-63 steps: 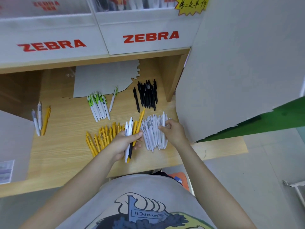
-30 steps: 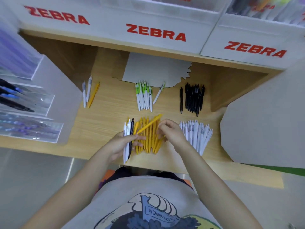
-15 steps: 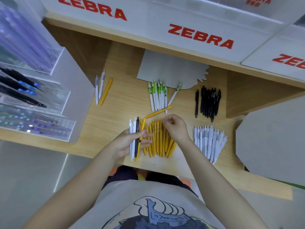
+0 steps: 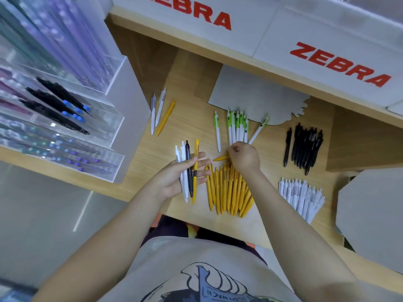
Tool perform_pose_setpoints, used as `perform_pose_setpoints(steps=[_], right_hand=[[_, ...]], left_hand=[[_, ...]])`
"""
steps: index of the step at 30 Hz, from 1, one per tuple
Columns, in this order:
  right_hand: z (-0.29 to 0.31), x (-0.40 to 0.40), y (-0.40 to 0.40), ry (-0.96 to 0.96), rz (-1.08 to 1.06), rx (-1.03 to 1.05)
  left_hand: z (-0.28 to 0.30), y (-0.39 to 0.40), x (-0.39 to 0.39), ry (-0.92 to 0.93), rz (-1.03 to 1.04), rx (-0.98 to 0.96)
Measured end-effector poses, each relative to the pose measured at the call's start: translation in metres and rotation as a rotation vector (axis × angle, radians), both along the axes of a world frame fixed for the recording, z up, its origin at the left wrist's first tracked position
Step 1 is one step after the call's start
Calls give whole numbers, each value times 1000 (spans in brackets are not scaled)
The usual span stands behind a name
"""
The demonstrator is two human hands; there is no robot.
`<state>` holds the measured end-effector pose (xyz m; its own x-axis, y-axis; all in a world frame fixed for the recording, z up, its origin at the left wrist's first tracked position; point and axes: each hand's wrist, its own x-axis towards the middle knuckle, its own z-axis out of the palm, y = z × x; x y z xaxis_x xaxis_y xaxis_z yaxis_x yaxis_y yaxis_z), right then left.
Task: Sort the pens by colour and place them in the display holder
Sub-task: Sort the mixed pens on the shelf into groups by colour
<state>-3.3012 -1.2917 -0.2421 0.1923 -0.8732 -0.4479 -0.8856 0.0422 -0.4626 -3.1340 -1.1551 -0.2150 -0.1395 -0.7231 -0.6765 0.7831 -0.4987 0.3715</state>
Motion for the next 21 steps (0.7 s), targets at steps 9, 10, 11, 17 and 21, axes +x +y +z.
perform_pose_setpoints(steps=[9,10,11,17,21], right_hand=[[-2,0,7,-10,-104,-6],[0,0,8,-34,-123,-31],[2,-1,8,-62,-150,-55],[24,-23,15,-272,-208,-82],[39,-61,42,-232,-188,14]], left_hand=[[0,-2,1,14,6,-5],[0,-3,0,12,2,-13],[0,-3,0,10,-2,-22],[2,-7,-8,12,16,-22],[2,-14,-20,22,29,-12]])
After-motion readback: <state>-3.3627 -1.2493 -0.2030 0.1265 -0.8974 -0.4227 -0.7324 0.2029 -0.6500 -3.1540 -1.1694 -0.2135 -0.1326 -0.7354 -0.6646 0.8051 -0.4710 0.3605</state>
